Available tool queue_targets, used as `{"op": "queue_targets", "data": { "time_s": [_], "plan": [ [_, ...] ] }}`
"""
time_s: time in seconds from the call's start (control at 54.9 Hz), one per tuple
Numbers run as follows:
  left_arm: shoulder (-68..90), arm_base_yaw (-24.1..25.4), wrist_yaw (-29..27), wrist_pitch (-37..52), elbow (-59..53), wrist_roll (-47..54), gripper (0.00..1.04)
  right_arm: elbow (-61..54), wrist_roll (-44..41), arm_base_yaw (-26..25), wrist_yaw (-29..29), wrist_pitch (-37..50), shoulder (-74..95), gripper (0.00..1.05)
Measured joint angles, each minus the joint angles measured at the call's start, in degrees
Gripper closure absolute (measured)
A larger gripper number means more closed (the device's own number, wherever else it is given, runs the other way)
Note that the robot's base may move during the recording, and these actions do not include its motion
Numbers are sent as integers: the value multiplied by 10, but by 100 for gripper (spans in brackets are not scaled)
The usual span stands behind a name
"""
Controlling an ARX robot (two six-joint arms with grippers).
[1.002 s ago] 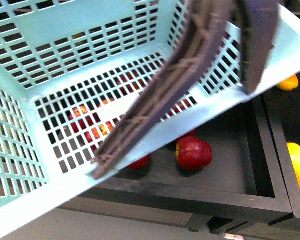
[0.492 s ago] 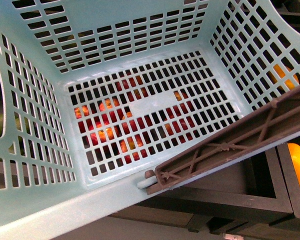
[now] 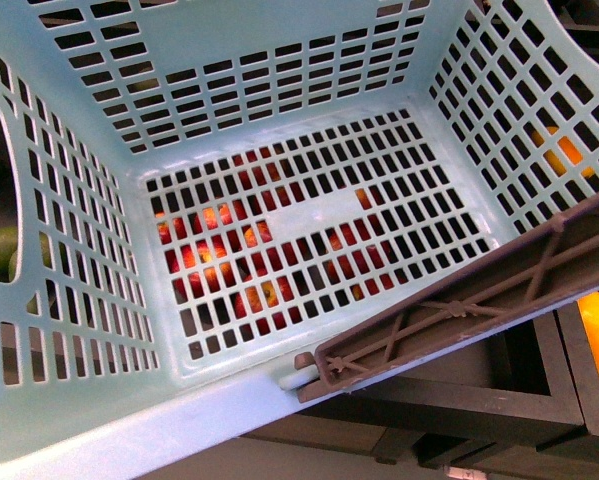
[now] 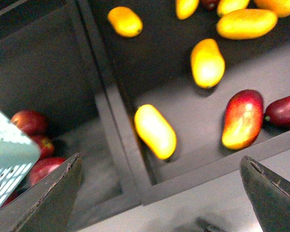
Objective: Pick mango and avocado into basket
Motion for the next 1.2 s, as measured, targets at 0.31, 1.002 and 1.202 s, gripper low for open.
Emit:
{"op": "queue_targets", "data": {
  "time_s": [0.31,1.002,1.202],
  "plan": [
    [1,0,0,0,0,1,86,110,-125,-113,-31,304,434,9],
    [1,0,0,0,0,0,86,520,-203,-104,-17,236,967,9],
    [1,0,-1,0,0,1,86,582,-194,-96,-19,217,1008,9]
  ]
}}
